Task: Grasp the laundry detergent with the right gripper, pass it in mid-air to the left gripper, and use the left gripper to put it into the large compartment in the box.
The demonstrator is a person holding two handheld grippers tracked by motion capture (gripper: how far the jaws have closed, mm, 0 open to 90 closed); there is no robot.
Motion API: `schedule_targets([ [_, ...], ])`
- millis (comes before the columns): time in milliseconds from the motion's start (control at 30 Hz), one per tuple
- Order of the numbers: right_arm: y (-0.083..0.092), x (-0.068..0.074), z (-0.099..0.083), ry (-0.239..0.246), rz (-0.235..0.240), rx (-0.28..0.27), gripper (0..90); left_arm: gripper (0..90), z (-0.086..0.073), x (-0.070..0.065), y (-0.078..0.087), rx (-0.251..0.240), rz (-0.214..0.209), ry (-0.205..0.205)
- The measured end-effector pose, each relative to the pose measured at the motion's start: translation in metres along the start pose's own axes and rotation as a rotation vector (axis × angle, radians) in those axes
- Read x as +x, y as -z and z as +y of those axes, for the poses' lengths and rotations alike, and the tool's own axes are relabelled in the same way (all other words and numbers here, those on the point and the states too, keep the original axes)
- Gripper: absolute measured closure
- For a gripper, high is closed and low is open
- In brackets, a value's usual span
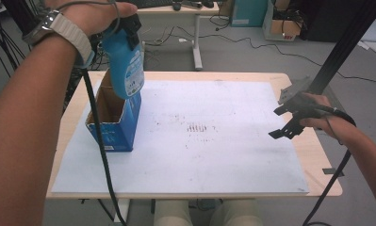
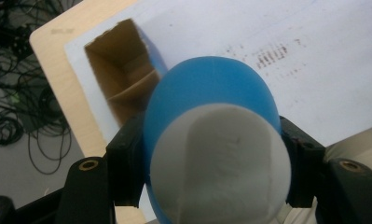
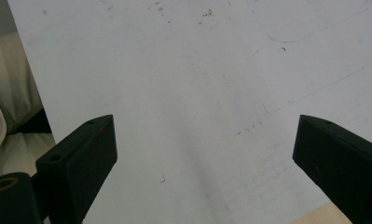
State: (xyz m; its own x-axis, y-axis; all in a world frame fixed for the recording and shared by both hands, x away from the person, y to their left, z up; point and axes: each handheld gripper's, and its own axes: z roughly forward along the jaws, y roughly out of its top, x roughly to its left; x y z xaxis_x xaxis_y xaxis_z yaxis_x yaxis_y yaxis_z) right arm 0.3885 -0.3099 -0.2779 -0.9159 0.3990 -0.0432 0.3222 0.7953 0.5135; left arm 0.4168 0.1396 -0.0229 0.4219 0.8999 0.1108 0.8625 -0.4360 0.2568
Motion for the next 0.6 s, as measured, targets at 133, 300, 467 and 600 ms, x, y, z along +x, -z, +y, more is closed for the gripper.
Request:
schedule_targets([
  [133,-0.001,-0.001,0.001,0.006,-0.005,0.007,6.2,37.5,-0.004,0.014,0.000,0.003,0.010,0.053],
  [300,-0.003,-0.001,0.001,0.001,-0.003,0.010,6.2,37.5,-0.009,0.029,-0.004,0.005,0.045,0.112],
  [467,-0.002,0.002,-0.001,-0.057,-0.010,0.038,6.2,37.5,-0.015,0.044,-0.013,0.004,0.068,0.183],
  [600,-0.002,0.001,-0.003,-0.061,-0.009,0.039,6.1,37.6,-0.019,0.053,-0.023,0.012,0.080,0.222],
])
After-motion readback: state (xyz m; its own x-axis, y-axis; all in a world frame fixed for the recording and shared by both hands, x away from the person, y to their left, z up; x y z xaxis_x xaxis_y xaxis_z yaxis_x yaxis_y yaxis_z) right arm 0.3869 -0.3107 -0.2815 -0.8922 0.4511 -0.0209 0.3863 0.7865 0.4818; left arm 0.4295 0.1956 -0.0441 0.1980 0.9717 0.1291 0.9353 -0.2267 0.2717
